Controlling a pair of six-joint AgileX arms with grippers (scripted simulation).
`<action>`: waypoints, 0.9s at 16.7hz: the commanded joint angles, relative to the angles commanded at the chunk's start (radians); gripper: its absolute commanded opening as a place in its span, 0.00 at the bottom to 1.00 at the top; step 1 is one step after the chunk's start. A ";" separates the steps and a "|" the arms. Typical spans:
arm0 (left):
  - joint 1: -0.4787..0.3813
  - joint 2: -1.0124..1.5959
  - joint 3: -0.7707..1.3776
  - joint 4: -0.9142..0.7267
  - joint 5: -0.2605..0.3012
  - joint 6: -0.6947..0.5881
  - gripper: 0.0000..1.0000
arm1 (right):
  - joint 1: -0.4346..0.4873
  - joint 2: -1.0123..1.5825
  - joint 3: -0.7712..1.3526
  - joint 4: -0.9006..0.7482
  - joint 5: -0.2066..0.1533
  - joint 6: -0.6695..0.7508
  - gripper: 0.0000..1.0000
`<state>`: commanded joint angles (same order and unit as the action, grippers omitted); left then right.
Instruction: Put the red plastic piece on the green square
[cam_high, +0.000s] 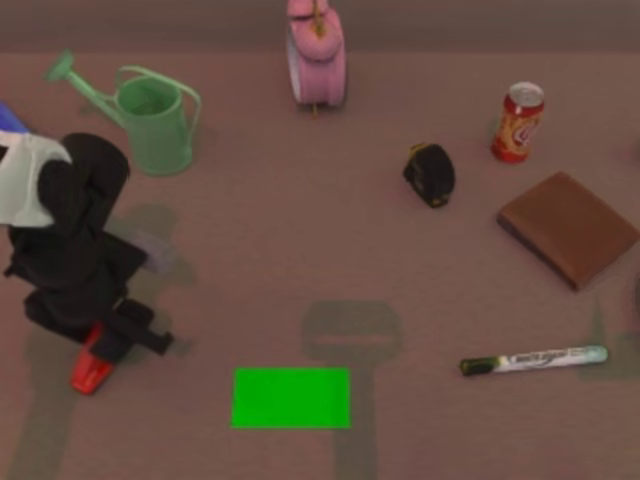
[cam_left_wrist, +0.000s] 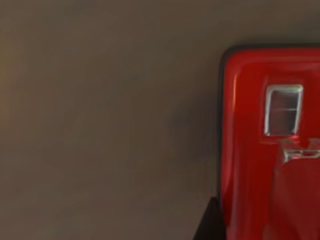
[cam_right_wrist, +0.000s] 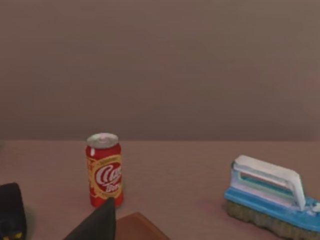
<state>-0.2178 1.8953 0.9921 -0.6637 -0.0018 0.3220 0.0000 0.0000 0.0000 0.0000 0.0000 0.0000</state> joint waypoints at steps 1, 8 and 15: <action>0.000 -0.009 0.015 -0.024 0.000 0.001 0.00 | 0.000 0.000 0.000 0.000 0.000 0.000 1.00; 0.014 -0.140 0.171 -0.326 0.000 -0.006 0.00 | 0.000 0.000 0.000 0.000 0.000 0.000 1.00; 0.010 -0.172 0.201 -0.378 -0.001 -0.003 0.00 | 0.000 0.000 0.000 0.000 0.000 0.000 1.00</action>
<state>-0.2079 1.7231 1.1930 -1.0416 -0.0023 0.3187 0.0000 0.0000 0.0000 0.0000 0.0000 0.0000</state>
